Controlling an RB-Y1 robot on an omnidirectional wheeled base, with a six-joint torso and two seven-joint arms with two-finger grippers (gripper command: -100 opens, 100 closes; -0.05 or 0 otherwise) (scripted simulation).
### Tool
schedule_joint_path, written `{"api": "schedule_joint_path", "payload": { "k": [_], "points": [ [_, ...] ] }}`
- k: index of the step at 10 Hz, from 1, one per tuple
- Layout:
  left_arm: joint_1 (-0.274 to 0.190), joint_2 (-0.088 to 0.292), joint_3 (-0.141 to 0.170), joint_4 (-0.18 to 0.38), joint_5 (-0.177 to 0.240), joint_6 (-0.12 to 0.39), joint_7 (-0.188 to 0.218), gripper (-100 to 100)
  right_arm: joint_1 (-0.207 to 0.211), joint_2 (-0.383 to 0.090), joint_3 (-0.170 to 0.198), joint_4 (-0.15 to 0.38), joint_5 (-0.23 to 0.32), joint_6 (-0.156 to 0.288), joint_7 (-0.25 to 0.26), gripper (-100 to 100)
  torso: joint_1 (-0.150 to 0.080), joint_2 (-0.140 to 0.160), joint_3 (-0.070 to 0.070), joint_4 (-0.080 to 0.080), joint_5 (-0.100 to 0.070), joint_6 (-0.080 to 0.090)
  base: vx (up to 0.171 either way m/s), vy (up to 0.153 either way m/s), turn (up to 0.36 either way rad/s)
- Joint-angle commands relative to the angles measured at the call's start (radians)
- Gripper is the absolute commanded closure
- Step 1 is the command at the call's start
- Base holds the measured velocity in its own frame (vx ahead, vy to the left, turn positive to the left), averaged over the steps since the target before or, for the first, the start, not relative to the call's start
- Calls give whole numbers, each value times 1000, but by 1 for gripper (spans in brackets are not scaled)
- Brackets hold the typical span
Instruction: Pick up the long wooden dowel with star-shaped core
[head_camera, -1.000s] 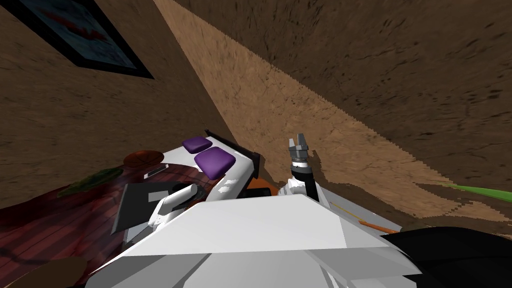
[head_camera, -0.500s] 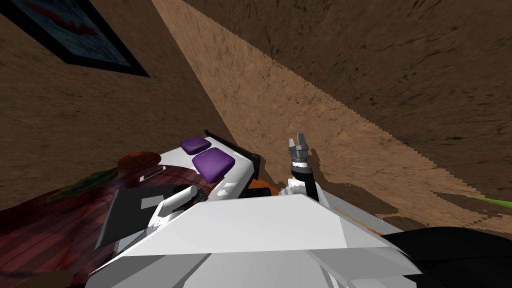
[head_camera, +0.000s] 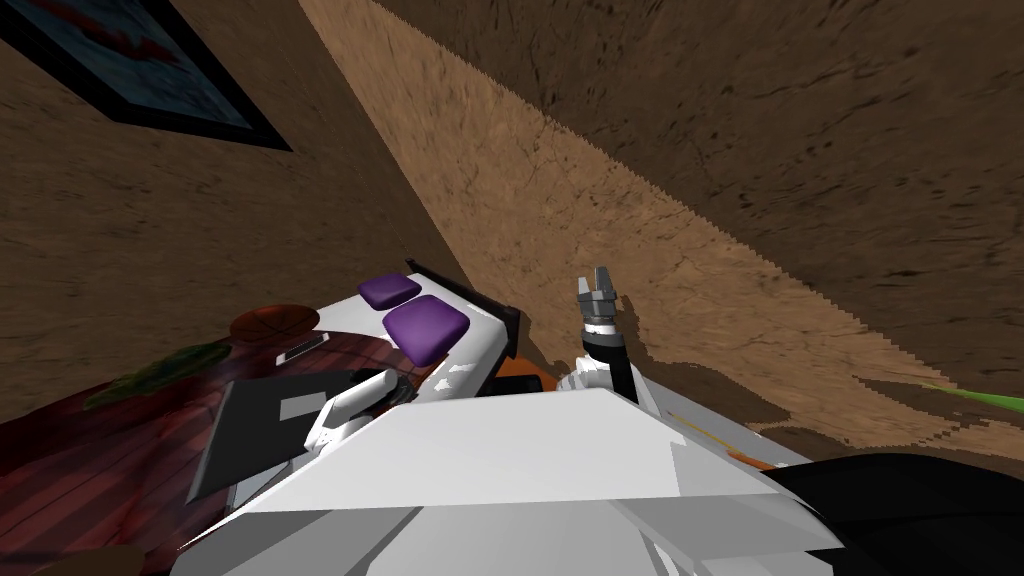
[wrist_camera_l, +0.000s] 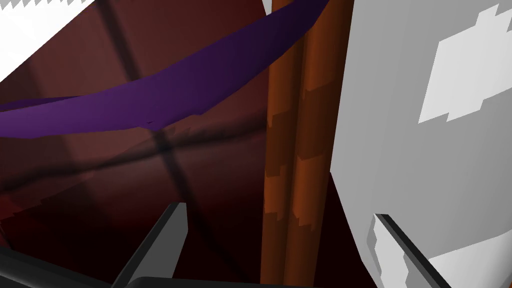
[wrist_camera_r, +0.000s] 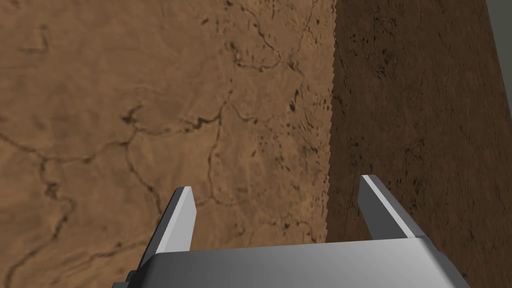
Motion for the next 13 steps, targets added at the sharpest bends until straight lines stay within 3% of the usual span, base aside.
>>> {"api": "schedule_joint_path", "payload": {
  "k": [1, 5, 6, 7, 11, 12, 13],
  "points": [
    [-16, 4, 0, 32, -5, -17, 4, -100, 0, 0, 0, 0, 0, 0, 0, 0, 0, 0, 0, 0, 0, 0, -31, 10, -28],
    [-63, 14, 0, 122, -22, -62, 17, -100, 0, 0, 0, 0, 0, 0, 0, 0, 1, -1, -1, -1, 2, 0, -36, 4, -35],
    [-56, 12, 0, 108, -19, -55, 16, -100, 0, 0, 0, 0, 0, 0, 0, 0, 3, -2, -1, -1, 3, 0, -12, 2, -7],
    [-57, 12, 0, 109, -20, -57, 16, 100, 0, 0, 0, 0, 0, 0, 0, 0, 4, -3, -2, -1, 3, 0, 0, 0, 0],
    [-57, 12, 0, 109, -20, -57, 16, 100, 0, 0, 0, 0, 0, 0, 0, 0, 6, -5, -4, -2, 4, 0, 0, 0, 0],
    [-57, 12, 0, 109, -20, -57, 16, 0, 0, 0, 0, 0, 0, 0, 0, 0, 6, -6, -4, -2, 4, 0, 0, 0, 0],
    [-35, 8, 0, 68, -12, -35, 10, 100, 0, 0, 0, 0, 0, 0, 0, 0, 6, -6, -4, -2, 4, 0, 35, -5, 55]
  ]
}}
